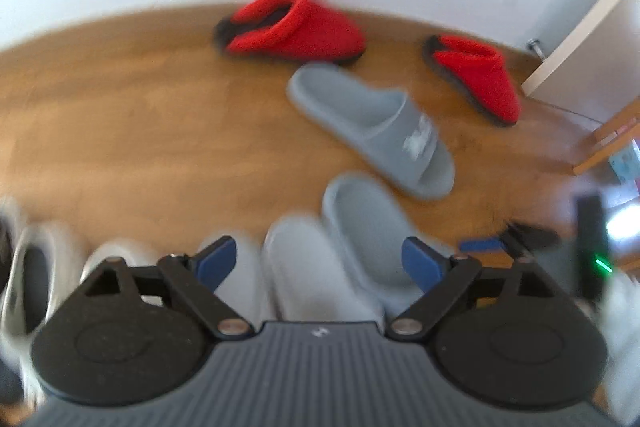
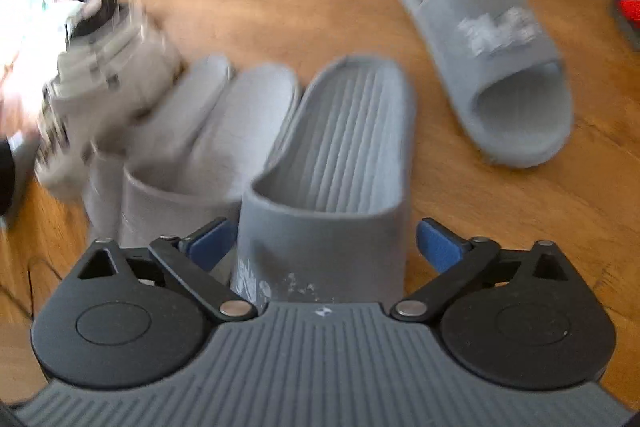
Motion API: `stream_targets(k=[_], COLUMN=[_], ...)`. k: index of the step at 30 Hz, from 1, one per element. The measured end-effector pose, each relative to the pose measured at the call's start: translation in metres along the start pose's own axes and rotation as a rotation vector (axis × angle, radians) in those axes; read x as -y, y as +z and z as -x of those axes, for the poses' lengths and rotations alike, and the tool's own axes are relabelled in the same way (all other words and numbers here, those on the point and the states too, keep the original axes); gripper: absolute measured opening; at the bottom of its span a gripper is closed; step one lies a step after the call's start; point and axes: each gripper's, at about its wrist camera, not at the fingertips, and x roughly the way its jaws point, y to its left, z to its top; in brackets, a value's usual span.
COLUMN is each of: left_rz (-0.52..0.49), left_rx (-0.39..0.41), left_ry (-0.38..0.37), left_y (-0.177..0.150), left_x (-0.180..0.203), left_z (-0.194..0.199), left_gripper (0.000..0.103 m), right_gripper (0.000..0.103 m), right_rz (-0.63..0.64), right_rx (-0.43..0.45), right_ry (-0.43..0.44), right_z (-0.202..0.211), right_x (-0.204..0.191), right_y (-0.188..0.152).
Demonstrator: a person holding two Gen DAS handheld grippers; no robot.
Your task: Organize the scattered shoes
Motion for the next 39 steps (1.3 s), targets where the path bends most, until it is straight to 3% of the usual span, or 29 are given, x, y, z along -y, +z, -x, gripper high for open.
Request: stream_targets(k=[4, 7, 9, 10, 12, 14, 19, 22, 25, 27, 29, 31, 39], left_rz=[-0.194, -0.33, -0.372, -0.371, -0.402, -0.435, -0.545, -0.574, -0.571, -0.591, -0.649, -0.727, -0.739], left_rx=[0.11, 0.046, -0.061, -0.122, -0.152, -0.173, -0.242, -0.303, -0.376, -0.413, -0.379, -0.319, -0.228], left_ry=[-0.121, -0.149, -0.097, -0.107, -0.149, -0.263, -0.45, -0.546, -0.595, -0.545, -0.447, -0.331, -0.202], left_y=[0.057, 0.08, 0.085, 0.083, 0.077, 0.071, 0.04, 0.022, 0.009, 0.0, -0.006, -0.014, 0.001], left_x=[0.058, 0.095, 0.111, 0.115, 0.123, 0.135, 0.186, 0.204, 0.211, 0.211, 0.215, 0.217, 0.203], left_z=[-0.071, -0.134, -0.185, -0.204, -0.214, -0.208, -0.18, -0.17, -0.173, -0.181, -0.184, -0.18, -0.156], left_gripper=[0.097, 0.097, 0.085, 0.049, 0.041, 0.022, 0.011, 0.011, 0.016, 0.035, 0.065, 0.068, 0.069], right_gripper=[0.102, 0.102, 0.102, 0.102, 0.102, 0.102, 0.102, 0.102, 0.102, 0.102, 0.102, 0.102, 0.1], right_rz=[-0.147, -0.187, -0.198, -0.202, -0.214, -0.217, -0.192, -0.179, -0.149, -0.116, -0.081, -0.069, -0.06], right_rx=[0.126, 0.129, 0.113, 0.109, 0.101, 0.092, 0.089, 0.118, 0.135, 0.125, 0.096, 0.061, -0.002], right_ry=[-0.022, -0.048, -0.072, -0.078, -0.087, -0.094, -0.143, -0.164, -0.184, -0.182, -0.208, -0.248, -0.246], right_z=[0.052, 0.065, 0.066, 0.065, 0.066, 0.067, 0.074, 0.081, 0.079, 0.074, 0.06, 0.045, 0.01], right_x=[0.021, 0.029, 0.033, 0.035, 0.039, 0.042, 0.049, 0.052, 0.049, 0.046, 0.047, 0.052, 0.076], right_y=[-0.025, -0.043, -0.059, -0.06, -0.066, -0.073, -0.078, -0.074, -0.067, -0.063, -0.059, -0.055, -0.047])
